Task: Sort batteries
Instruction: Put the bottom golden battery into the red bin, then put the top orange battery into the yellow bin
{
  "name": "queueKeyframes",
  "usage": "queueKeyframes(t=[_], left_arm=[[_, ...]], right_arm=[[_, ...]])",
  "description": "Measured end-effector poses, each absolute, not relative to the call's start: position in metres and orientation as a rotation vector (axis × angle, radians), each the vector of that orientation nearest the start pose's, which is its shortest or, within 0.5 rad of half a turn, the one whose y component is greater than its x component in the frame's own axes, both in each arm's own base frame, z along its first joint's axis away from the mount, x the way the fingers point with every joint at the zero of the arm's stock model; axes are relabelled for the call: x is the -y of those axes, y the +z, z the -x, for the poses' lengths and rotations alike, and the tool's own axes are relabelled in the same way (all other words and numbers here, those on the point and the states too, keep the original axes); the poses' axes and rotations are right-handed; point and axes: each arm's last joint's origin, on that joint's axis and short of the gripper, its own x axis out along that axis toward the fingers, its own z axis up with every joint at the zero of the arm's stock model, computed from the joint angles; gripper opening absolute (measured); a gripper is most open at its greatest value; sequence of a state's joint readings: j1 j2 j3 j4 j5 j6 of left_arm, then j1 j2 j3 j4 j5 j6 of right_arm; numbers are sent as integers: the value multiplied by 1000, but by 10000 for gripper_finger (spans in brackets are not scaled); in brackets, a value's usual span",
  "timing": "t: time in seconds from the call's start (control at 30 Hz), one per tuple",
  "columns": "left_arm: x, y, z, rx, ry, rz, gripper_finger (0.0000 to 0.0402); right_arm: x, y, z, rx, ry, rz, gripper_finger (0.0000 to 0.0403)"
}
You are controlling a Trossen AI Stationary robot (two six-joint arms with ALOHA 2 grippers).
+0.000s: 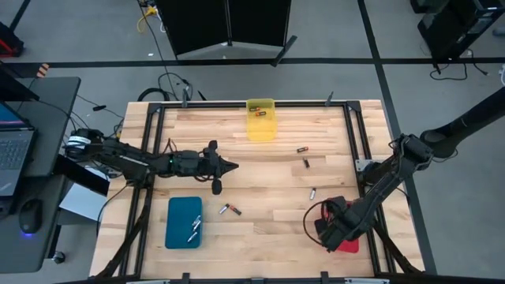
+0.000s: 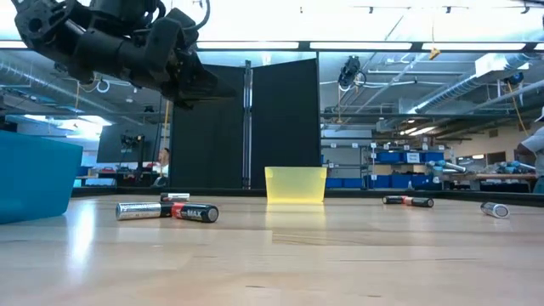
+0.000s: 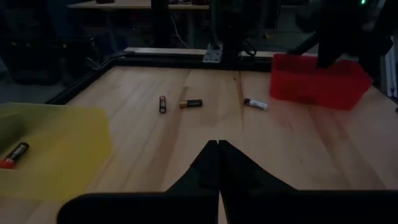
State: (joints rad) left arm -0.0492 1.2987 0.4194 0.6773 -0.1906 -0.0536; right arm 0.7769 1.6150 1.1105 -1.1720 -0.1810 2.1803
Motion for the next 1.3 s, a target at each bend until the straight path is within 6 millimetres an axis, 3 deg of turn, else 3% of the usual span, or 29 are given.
queueKeyframes(t=[0.33,0.53,0.83,1.03,1.2,1.3], left_arm=[[-7,188,-246,-199,155,22,6],[-9,187,-246,-214,157,24,6],[-9,187,-246,-213,157,21,6],[-9,187,-246,-214,157,20,6],[-9,187,-246,-213,157,18,6],[-9,187,-246,-209,157,18,6]], right_arm=[[-183,152,-180,-1459,-1097,-1169,53],[-182,148,-178,-1478,-1090,-1154,92],[-190,176,-186,-1642,-1007,-1095,159],[-189,219,-199,-1722,-883,-976,169],[-171,259,-219,-1664,-717,-774,161],[-146,269,-235,-1613,-629,-631,142]])
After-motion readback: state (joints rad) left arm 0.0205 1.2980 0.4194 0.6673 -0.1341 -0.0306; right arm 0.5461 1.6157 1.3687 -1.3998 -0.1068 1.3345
